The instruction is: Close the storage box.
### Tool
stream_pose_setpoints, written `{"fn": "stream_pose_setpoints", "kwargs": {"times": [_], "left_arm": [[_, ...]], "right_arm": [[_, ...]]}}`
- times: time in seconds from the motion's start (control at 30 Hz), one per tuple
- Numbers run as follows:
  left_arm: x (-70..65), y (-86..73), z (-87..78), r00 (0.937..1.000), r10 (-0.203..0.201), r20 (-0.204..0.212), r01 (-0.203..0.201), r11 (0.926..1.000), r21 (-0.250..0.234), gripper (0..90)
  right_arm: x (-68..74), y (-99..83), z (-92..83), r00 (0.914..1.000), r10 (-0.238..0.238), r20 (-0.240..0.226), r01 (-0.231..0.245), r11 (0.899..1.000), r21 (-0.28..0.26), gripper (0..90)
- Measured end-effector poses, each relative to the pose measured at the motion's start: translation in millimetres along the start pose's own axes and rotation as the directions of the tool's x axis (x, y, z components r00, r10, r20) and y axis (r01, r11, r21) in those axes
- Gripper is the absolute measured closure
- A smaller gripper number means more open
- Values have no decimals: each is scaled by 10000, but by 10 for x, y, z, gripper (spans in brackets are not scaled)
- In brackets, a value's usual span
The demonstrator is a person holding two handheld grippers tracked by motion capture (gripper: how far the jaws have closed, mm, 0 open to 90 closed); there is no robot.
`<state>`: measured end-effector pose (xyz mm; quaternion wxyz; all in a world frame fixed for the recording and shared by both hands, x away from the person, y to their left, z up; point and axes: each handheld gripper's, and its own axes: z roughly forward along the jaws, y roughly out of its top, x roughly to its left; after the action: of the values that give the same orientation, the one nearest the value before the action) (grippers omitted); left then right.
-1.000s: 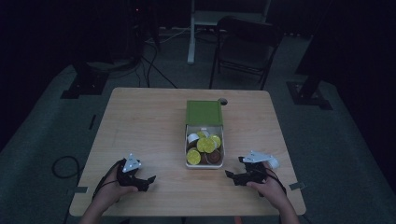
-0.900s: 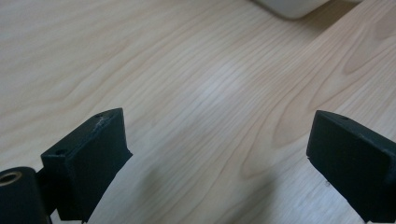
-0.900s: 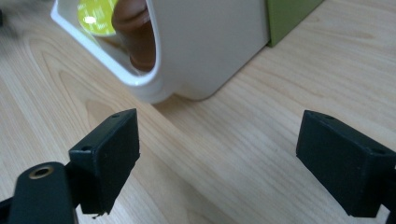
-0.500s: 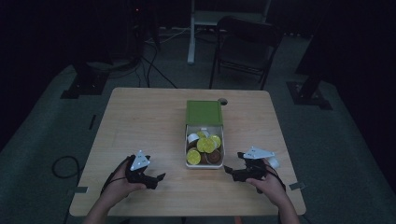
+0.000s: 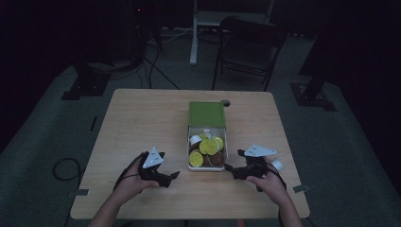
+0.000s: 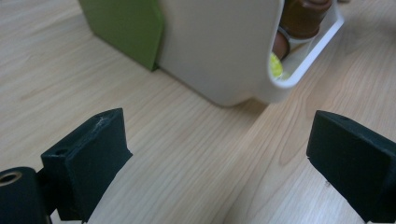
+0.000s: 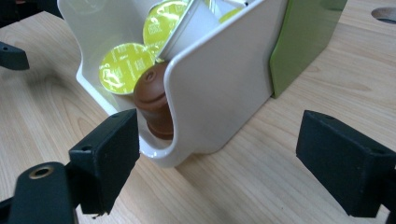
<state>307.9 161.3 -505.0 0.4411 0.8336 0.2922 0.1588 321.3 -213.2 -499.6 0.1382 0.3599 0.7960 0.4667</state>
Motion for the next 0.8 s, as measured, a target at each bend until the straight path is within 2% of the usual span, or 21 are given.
{"fn": "stream_pose_setpoints", "kwargs": {"times": [0.2, 0.37, 0.8], "left_arm": [[-30, 131, 88, 9997, 226, 43, -225, 9995, -202, 55], [-14, 212, 168, 9998, 174, 16, -173, 9986, -506, 54], [11, 353, 306, 9994, 333, -12, -334, 9978, -567, 55]], "right_arm": [[-5, 39, 19, 10000, 34, -22, -34, 10000, -78, 132], [-13, 30, 50, 9999, 114, -32, -115, 9999, -23, 132], [-68, 36, 80, 9996, 290, 60, -290, 9995, -89, 133]]}}
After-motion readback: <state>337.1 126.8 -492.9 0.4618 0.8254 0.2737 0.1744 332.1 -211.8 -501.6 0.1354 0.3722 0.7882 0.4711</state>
